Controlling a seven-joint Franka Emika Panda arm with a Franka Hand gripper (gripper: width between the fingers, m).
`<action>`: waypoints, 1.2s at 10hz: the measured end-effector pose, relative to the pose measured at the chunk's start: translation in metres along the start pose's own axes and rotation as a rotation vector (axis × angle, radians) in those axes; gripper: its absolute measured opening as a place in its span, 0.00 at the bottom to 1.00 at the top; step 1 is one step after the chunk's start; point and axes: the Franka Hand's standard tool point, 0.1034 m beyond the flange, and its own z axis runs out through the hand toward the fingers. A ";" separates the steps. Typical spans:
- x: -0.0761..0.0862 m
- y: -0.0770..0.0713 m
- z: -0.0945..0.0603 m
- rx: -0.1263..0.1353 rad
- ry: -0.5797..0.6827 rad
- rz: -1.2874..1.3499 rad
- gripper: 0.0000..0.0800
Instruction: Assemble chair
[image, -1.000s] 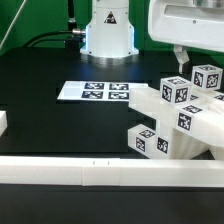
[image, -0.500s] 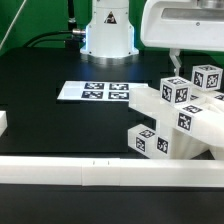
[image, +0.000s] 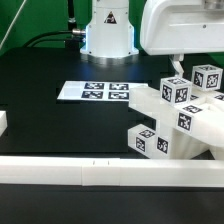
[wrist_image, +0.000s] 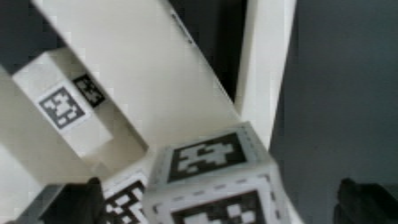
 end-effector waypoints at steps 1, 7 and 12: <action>0.000 -0.001 0.001 0.000 0.004 -0.001 0.77; 0.000 0.001 0.001 0.002 0.007 0.036 0.33; 0.001 0.004 0.003 0.051 0.073 0.534 0.33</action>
Offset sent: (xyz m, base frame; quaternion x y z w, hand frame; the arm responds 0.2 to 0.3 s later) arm 0.0000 0.0000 0.0000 0.0000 0.0000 0.0000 1.0000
